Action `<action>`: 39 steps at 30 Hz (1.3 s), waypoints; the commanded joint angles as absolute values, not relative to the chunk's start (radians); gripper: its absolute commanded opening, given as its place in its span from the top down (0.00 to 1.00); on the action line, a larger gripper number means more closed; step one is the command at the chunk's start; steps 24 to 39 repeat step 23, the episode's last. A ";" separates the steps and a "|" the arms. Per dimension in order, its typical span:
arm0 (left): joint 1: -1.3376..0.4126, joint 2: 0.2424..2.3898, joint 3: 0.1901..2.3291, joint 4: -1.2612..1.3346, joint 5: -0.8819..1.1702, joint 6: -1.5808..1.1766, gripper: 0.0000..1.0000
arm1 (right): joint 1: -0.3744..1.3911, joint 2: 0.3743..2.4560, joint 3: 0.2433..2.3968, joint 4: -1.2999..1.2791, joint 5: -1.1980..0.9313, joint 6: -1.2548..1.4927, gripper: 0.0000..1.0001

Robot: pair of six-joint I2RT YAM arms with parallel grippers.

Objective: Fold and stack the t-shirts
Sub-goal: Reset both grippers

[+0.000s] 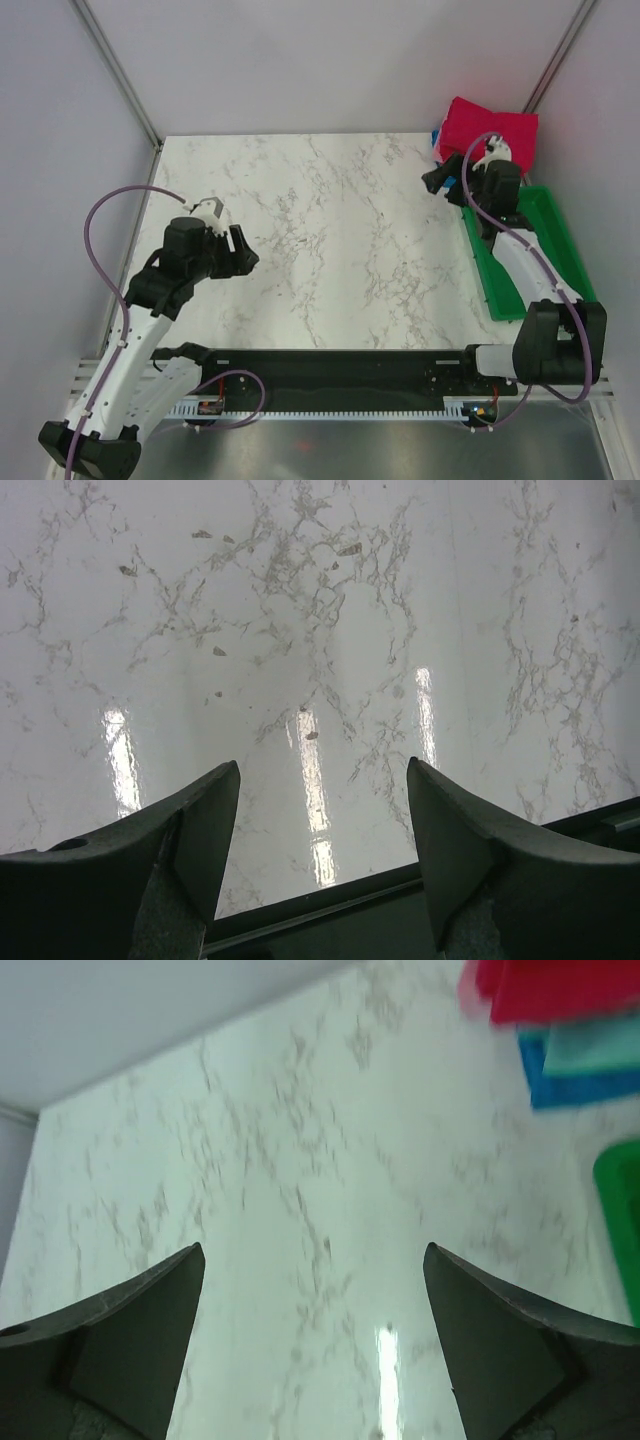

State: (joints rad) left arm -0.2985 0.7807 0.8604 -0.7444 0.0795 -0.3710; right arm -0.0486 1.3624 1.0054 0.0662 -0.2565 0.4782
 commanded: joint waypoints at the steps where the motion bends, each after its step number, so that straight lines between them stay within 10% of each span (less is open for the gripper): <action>1: -0.291 0.741 0.854 -0.699 0.081 -0.356 0.25 | -0.006 1.206 0.817 0.057 -0.273 0.512 0.02; 14: -0.293 0.701 0.850 -0.696 0.087 -0.354 0.17 | 0.058 0.537 0.411 -0.124 -0.328 0.533 0.02; 39: -0.293 0.672 0.851 -0.689 0.084 -0.351 0.16 | 0.060 0.531 0.442 -0.118 -0.217 0.541 0.02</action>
